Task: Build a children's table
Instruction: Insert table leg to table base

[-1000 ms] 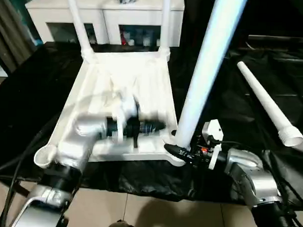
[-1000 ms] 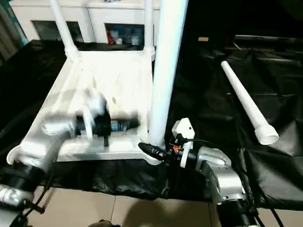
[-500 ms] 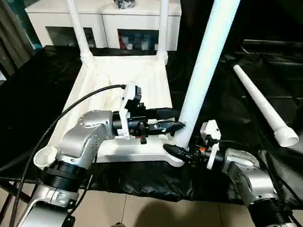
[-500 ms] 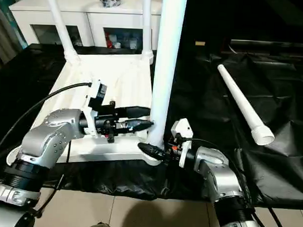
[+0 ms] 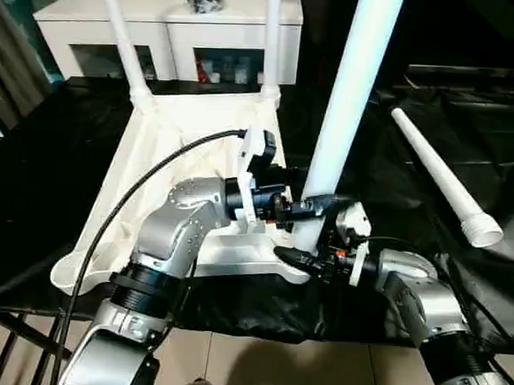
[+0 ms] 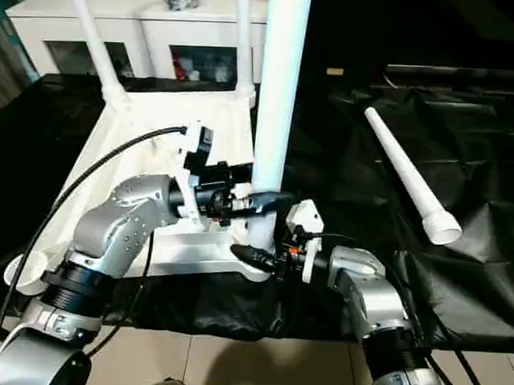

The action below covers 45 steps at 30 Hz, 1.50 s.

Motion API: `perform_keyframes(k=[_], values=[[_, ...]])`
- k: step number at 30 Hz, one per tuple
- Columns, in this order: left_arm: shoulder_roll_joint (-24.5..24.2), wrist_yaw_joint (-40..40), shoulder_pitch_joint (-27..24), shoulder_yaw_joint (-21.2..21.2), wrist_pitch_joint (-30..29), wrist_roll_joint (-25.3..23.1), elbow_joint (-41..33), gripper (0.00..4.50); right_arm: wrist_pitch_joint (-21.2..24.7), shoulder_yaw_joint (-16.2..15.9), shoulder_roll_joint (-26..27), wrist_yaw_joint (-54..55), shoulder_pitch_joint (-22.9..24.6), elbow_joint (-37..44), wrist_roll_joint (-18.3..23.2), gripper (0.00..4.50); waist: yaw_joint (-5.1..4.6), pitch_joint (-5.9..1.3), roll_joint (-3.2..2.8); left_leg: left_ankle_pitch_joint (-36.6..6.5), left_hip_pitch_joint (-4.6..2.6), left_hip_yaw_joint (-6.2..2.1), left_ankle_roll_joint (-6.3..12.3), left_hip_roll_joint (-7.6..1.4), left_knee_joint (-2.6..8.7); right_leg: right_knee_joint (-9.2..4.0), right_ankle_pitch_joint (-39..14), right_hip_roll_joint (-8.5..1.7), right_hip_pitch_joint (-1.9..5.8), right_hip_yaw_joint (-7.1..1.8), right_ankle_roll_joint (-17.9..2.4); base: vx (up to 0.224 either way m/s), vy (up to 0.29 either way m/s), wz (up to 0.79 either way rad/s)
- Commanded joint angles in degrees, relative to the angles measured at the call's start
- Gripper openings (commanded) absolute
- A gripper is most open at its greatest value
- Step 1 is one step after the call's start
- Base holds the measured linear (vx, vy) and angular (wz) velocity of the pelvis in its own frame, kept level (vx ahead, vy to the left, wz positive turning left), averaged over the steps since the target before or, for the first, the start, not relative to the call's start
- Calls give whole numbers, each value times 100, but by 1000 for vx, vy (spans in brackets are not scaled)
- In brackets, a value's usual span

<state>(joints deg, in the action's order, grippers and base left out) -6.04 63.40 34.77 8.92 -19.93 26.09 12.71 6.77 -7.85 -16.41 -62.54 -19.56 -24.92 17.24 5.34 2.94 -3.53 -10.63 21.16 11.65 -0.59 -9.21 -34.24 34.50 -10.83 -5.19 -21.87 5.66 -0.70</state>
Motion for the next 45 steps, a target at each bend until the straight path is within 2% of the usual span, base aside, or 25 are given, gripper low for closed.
perform_keyframes(k=[1, 2, 5, 13, 17, 19, 21, 23, 25, 27, 30, 38, 39, 45], values=[[16, 34, 88, 111, -48, -57, 54, 225, 139, -77, -52, 104, 90, -287, -245, 267, 16, -308, 68, -1737, -51, -267, 139, -462, 474, -541, -2151, -482, 196, -356, -1056, 0, 0, 0], [19, 20, 81, 131, -13, -100, 79, 217, 143, -74, -60, 102, 81, -279, -239, 267, -5, -300, 52, -1845, -61, -274, 110, -466, 488, -558, -2226, -475, 190, -354, -1031, 0, 0, 0], [13, -22, 64, 185, 75, -217, 154, 200, 153, -64, -77, 109, 59, -248, -224, 267, -10, -296, 56, -1925, -70, -274, 74, -464, 490, -564, -2288, -484, 191, -358, -1026, 0, 0, 0], [-35, -153, 82, 311, 142, -447, 294, 194, 51, -39, -79, 227, 33, -225, -261, 267, -17, -279, 31, -2111, -87, -291, 2, -468, 505, -597, -2538, -496, 171, -363, -944, 0, 0, 0], [-21, -185, 77, 349, 261, -573, 376, 191, 118, 20, -92, 280, 30, -139, -221, 267, -32, -265, 53, -2228, -92, -296, -23, -468, 515, -612, -2628, -494, 162, -362, -919, 0, 0, 0], [-18, -188, 76, 348, 260, -581, 380, 191, 183, 47, -100, 279, 26, -103, -182, 323, -27, -265, 46, -2253, -102, -299, -32, -472, 514, -617, -2693, -503, 153, -365, -904, 0, 0, 0], [-24, -197, 84, 355, 286, -602, 410, 189, 336, 103, -123, 256, 12, 33, -78, 338, -28, -264, 44, -2262, -101, -306, -50, -478, 523, -616, -2727, -502, 150, -368, -885, 0, 0, 0], [-44, -209, 96, 377, 343, -645, 452, 189, 263, 100, -202, 264, -7, 218, -119, 357, -23, -273, 46, -2248, -107, -302, -59, -474, 520, -618, -2676, -502, 147, -371, -888, 0, 0, 0], [-52, -202, 98, 387, 364, -662, 469, 188, 267, 113, -282, 235, -44, 388, -109, 380, -19, -282, 60, -2100, -78, -296, -27, -477, 525, -596, -2428, -494, 170, -375, -904, 0, 0, 0], [-48, -191, 95, 387, 384, -683, 483, 188, 377, 122, -345, 135, -70, 515, -49, 380, -8, -296, 56, -1932, -71, -280, 44, -481, 519, -569, -2124, -489, 180, -379, -988, 0, 0, 0], [-54, -197, 96, 403, 392, -693, 494, 187, 376, 62, -428, 26, -101, 628, -99, 380, 0, -303, 59, -1825, -55, -265, 113, -470, 503, -560, -2005, -498, 197, -373, -1062, 0, 0, 0], [-110, -180, 103, 447, 431, -702, 535, 186, 425, -22, -544, -75, -156, 794, -135, 380, 1, -278, 62, -1956, -68, -279, 84, -478, 518, -595, -2349, -498, 185, -369, -968, 0, 0, 0], [-115, -176, 100, 451, 430, -705, 533, 186, 426, -42, -562, -99, -155, 803, -150, 380, -2, -282, 74, -1953, -68, -279, 84, -475, 516, -593, -2354, -499, 188, -368, -967, 0, 0, 0], [-140, -162, 91, 477, 435, -722, 531, 186, 427, -91, -585, -182, -157, 830, -163, 380, 2, -288, 57, -1890, -61, -278, 105, -479, 513, -583, -2211, -497, 187, -369, -1015, 0, 0, 0]])
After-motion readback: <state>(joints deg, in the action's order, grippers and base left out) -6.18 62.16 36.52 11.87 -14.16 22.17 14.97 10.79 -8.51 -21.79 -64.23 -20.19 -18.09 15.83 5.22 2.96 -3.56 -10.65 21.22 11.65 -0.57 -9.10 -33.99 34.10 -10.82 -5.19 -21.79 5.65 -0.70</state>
